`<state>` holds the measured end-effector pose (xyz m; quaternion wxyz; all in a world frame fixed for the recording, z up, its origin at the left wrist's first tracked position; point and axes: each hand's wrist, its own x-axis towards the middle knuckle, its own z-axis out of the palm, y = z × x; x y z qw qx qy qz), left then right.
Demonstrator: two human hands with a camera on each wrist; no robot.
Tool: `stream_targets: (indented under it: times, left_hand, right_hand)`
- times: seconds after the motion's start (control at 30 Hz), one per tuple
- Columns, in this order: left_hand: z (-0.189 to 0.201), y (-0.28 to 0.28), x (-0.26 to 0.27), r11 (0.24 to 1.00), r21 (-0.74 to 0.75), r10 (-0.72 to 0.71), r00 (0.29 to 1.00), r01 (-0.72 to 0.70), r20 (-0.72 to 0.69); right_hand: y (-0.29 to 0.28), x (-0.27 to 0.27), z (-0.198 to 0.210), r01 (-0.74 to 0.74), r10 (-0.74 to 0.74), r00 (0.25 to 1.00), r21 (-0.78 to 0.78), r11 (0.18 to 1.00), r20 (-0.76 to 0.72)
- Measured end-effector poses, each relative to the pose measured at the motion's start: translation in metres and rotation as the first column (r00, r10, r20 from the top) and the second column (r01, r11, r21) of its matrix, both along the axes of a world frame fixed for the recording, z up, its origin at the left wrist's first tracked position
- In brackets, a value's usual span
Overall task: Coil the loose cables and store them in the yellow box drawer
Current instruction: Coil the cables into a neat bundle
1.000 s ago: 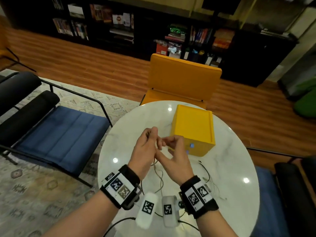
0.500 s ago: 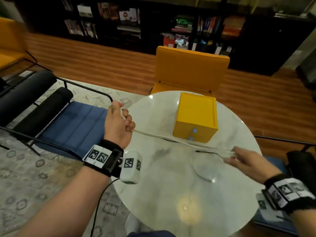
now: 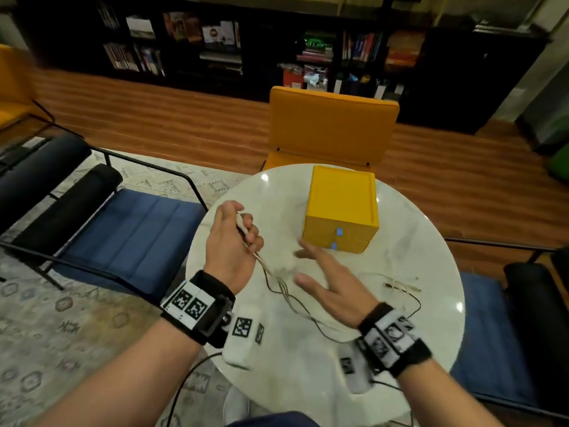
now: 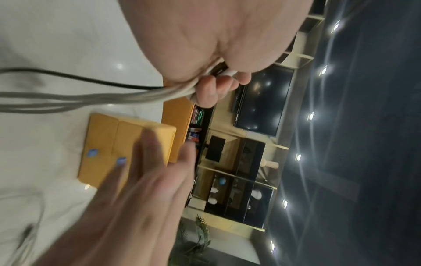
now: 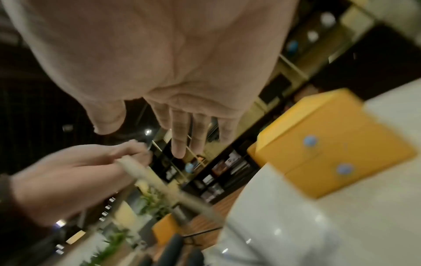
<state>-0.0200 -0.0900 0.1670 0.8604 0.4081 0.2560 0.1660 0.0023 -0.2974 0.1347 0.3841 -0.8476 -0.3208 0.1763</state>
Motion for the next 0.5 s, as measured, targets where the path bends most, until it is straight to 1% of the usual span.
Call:
stream_targets:
  times: [0.07, 0.1, 0.17, 0.2, 0.27, 0.3, 0.33, 0.37, 0.4, 0.43, 0.47, 0.5]
  left_hand:
    - [-0.001, -0.010, -0.004, 0.999, -0.010, -0.036, 0.999, 0.036, 0.003]
    - [-0.002, -0.012, -0.006, 0.999, -0.022, -0.045, 0.999, 0.045, 0.009]
    - [-0.004, -0.013, -0.010, 0.998, -0.052, -0.044, 0.998, 0.046, 0.038]
    - [-0.006, -0.012, -0.013, 0.997, -0.064, -0.043, 0.997, 0.047, 0.065]
    - [-0.014, -0.006, -0.020, 0.996, -0.053, -0.070, 0.993, 0.075, 0.090]
    - [-0.018, -0.001, -0.022, 0.994, 0.026, -0.103, 0.993, 0.102, 0.060]
    - [-0.022, 0.006, -0.025, 0.973, 0.190, -0.134, 0.991, 0.133, -0.008]
    - [-0.023, 0.014, -0.026, 0.893, 0.416, -0.154, 0.985, 0.172, -0.076]
    - [-0.020, 0.021, -0.027, 0.737, 0.637, -0.192, 0.973, 0.227, -0.125]
    - [-0.015, 0.025, -0.026, 0.511, 0.803, -0.276, 0.943, 0.307, -0.185]
    - [-0.007, 0.027, -0.024, 0.233, 0.886, -0.383, 0.875, 0.401, -0.296]
    - [0.001, 0.024, -0.020, -0.051, 0.880, -0.455, 0.774, 0.472, -0.441]
  right_hand:
    - [0.040, -0.013, 0.006, -0.006, 0.025, 0.990, 0.138, 0.990, -0.138]
    - [0.053, -0.016, 0.005, 0.006, 0.024, 0.986, 0.182, 0.983, -0.163]
    - [0.063, -0.018, 0.000, 0.061, -0.030, 0.989, 0.211, 0.976, -0.147]
    - [0.062, -0.017, -0.001, 0.082, -0.061, 0.992, 0.194, 0.978, -0.109]
    - [0.055, -0.013, 0.001, 0.066, -0.071, 0.997, 0.116, 0.991, 0.038]
    - [0.050, -0.010, 0.003, 0.041, -0.050, 0.993, 0.076, 0.996, 0.109]
    - [0.043, -0.007, 0.006, 0.018, -0.025, 0.987, 0.043, 0.999, 0.159]
    - [0.036, -0.003, 0.011, -0.012, 0.008, 0.979, 0.018, 1.000, 0.203]
    - [0.030, 0.001, 0.016, -0.043, 0.045, 0.969, -0.013, 0.999, 0.244]
    - [0.024, 0.004, 0.022, -0.072, 0.084, 0.957, -0.054, 0.996, 0.277]
    - [0.019, 0.006, 0.029, -0.099, 0.126, 0.945, -0.103, 0.990, 0.301]
    - [0.016, 0.008, 0.034, -0.127, 0.170, 0.933, -0.150, 0.980, 0.316]
